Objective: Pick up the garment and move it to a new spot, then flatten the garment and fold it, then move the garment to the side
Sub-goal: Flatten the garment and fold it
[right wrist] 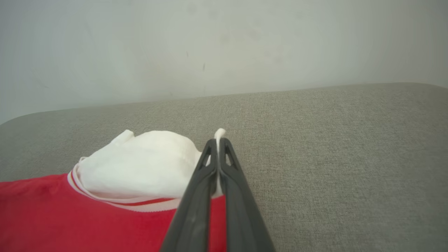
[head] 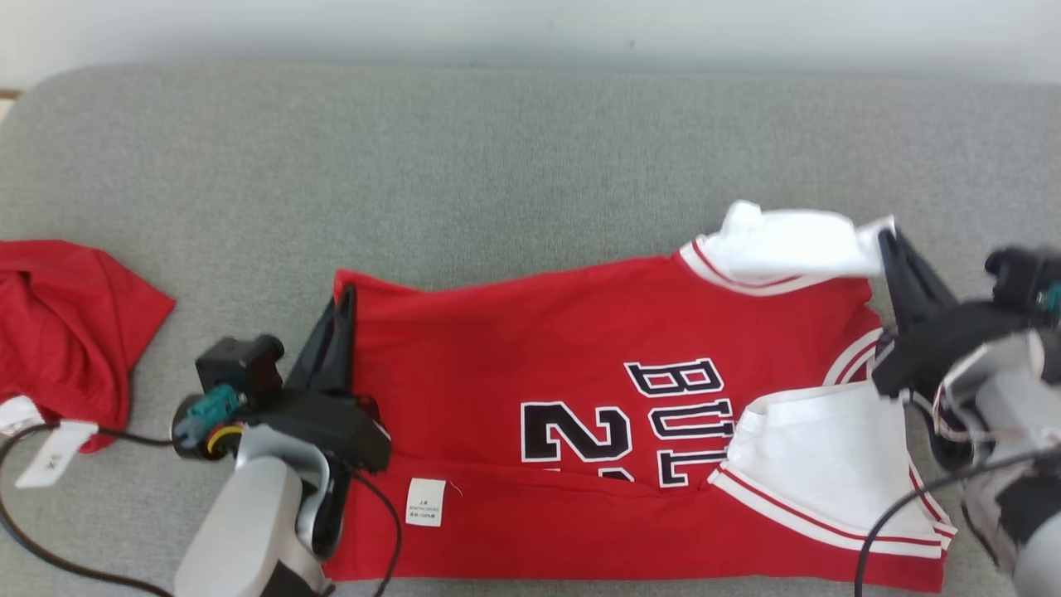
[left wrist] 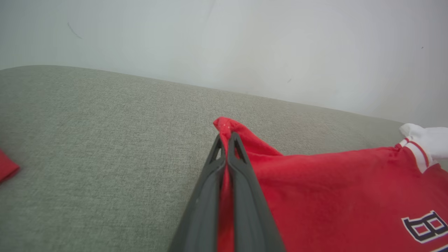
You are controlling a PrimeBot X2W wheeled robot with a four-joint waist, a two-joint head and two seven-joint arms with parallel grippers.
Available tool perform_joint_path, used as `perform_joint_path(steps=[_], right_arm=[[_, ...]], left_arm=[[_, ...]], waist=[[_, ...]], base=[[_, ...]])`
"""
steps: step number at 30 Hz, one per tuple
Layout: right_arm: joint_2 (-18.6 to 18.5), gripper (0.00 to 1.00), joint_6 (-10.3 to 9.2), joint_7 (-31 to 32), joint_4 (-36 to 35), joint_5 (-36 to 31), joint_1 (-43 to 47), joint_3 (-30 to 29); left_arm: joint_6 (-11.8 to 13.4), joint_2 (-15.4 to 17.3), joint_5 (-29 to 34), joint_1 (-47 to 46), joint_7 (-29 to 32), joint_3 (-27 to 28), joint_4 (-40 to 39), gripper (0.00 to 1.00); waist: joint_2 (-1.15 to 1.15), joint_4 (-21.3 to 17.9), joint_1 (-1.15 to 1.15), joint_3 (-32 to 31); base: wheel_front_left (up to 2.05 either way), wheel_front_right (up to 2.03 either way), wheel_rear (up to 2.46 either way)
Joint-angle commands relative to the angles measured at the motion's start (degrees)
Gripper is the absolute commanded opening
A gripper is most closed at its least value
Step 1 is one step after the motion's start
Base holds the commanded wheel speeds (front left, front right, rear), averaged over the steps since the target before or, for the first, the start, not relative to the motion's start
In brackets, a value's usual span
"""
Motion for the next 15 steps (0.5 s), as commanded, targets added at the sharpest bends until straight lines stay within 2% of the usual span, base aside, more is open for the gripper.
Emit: perform_joint_path(steps=[1,7,15], right_arm=[[0.26,0.0,-0.08,-0.19,-0.73,-0.97,2.04,-0.77],[1.65,0.0,-0.08,-0.2,-4.54,-2.79,10.56,-5.13],[3.85,0.0,-0.08,-0.13,-6.18,-3.92,19.57,-8.13]], left_arm=[[0.28,0.12,-0.44,1.44,-0.04,-0.3,-0.42,0.0],[0.28,0.14,-1.07,5.87,-0.04,-0.26,-1.74,0.0],[0.19,0.13,-1.89,11.88,-0.04,0.78,-2.35,0.0]], waist=[[0.0,0.21,0.01,-1.43],[0.0,-0.03,0.01,-4.04],[0.0,-1.16,0.01,-6.94]], base=[[0.0,0.0,0.0],[0.0,0.0,0.0],[0.0,0.0,0.0]])
